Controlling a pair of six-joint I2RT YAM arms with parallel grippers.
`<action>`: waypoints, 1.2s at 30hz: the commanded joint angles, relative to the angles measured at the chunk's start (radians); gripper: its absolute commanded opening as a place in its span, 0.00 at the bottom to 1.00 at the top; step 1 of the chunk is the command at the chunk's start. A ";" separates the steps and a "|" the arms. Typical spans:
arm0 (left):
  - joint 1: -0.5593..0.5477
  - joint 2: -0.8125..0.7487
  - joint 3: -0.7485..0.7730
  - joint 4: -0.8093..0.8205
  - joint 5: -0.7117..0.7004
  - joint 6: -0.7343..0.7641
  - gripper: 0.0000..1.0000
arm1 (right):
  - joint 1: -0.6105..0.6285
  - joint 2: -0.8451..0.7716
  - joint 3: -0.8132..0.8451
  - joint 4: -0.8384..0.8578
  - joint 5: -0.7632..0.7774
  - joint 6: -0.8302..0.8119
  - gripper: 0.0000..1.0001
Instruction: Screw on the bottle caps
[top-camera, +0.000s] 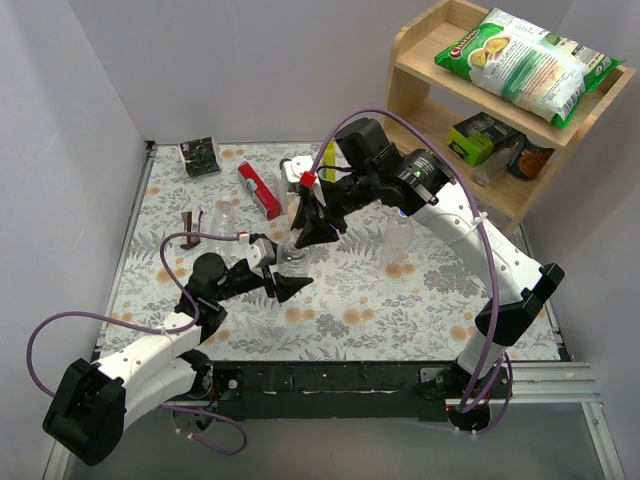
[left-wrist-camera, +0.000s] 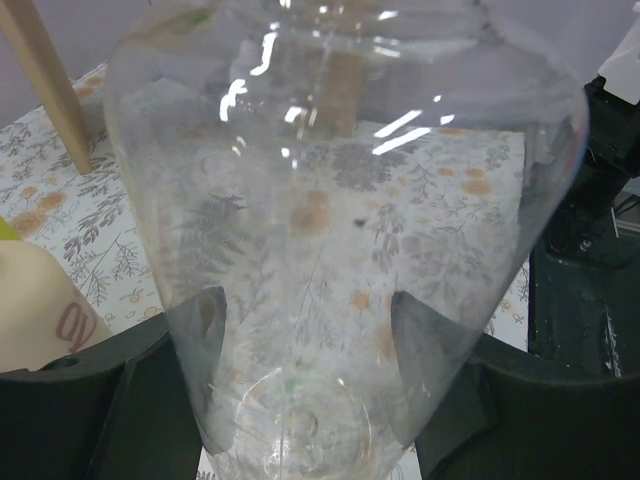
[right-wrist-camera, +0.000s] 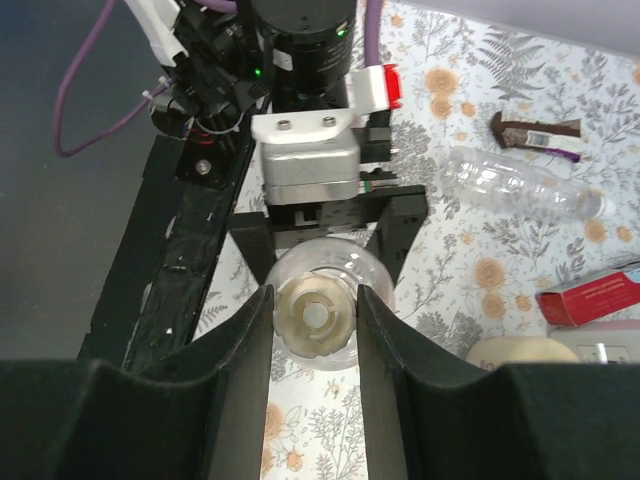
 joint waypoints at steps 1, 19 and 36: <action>0.002 0.014 0.018 0.059 -0.031 -0.025 0.00 | 0.014 -0.040 -0.001 -0.046 -0.024 -0.005 0.24; -0.001 -0.003 0.013 0.039 0.021 0.051 0.00 | 0.008 -0.002 0.046 -0.023 0.065 0.001 0.22; -0.001 0.006 0.026 0.041 -0.002 0.035 0.00 | 0.034 0.029 0.046 -0.082 0.004 -0.046 0.22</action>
